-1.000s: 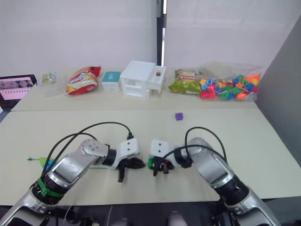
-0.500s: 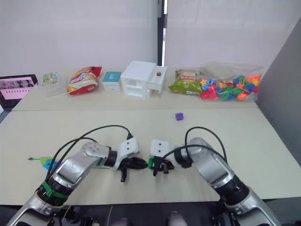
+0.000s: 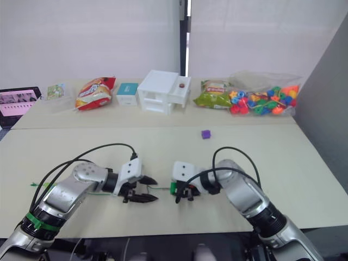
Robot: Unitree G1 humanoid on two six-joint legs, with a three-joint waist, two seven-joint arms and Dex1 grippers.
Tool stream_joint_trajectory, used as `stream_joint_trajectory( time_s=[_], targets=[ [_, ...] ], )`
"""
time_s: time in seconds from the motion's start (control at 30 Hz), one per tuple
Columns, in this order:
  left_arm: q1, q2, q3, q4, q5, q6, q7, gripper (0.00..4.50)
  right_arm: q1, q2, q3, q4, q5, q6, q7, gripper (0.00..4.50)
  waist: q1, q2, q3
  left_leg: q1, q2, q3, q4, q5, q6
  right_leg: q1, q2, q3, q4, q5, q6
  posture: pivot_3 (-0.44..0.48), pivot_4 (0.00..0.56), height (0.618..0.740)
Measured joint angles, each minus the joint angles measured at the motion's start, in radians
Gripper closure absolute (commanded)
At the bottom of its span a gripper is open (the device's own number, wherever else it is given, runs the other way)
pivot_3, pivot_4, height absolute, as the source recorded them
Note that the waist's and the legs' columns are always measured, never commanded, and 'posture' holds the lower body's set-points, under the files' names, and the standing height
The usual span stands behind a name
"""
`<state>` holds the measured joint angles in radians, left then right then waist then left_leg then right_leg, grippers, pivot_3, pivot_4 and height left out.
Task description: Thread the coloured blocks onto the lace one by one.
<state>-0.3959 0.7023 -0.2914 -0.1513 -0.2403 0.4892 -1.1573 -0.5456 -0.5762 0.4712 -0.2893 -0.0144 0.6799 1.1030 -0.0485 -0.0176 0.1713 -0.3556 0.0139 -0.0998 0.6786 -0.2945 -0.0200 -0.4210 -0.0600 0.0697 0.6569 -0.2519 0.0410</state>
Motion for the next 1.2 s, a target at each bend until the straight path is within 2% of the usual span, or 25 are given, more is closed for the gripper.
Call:
stream_joint_trajectory(
  time_s=[0.1,0.2,0.4,0.77,1.2],
  targets=[
    [0.020,-0.002,0.000,0.014,0.007,-0.031,0.011,1.62,0.000,-0.001,0.000,0.000,0.000,0.001,0.000,3.32,0.001,0.000,0.000,0.000,0.000,0.000,0.000,0.000,0.000,0.000,0.000,0.000,0.000,0.000,0.000,0.000,0.150,0.740],
    [0.022,-0.021,0.001,0.027,0.008,-0.045,0.024,2.46,0.000,-0.001,0.000,0.000,0.000,0.001,-0.001,3.32,0.001,0.000,0.000,0.000,0.000,0.000,0.000,0.000,0.000,0.000,0.000,0.000,0.000,0.000,0.000,0.000,0.150,0.740],
    [0.020,-0.046,0.001,0.049,0.008,-0.055,0.048,4.47,0.000,-0.001,0.000,-0.003,0.000,0.004,-0.002,3.32,0.001,0.000,0.000,0.000,0.000,0.000,0.000,0.000,0.000,0.000,0.000,0.000,0.000,0.000,0.000,0.000,0.150,0.740],
    [0.008,-0.080,-0.007,0.050,0.020,-0.051,0.055,4.47,0.001,-0.001,0.001,-0.007,0.000,0.010,-0.006,3.32,0.001,0.000,0.000,0.000,0.000,0.000,0.000,0.000,0.000,0.000,0.000,0.000,0.000,0.000,0.000,0.000,0.150,0.740],
    [-0.040,-0.136,-0.066,0.033,0.058,-0.024,0.065,4.47,0.007,-0.003,0.001,-0.018,0.000,0.021,-0.016,3.32,0.002,0.000,0.000,0.000,0.000,0.000,0.000,0.000,0.000,0.000,0.000,0.000,0.000,0.000,0.000,0.000,0.150,0.740]
  ],
)
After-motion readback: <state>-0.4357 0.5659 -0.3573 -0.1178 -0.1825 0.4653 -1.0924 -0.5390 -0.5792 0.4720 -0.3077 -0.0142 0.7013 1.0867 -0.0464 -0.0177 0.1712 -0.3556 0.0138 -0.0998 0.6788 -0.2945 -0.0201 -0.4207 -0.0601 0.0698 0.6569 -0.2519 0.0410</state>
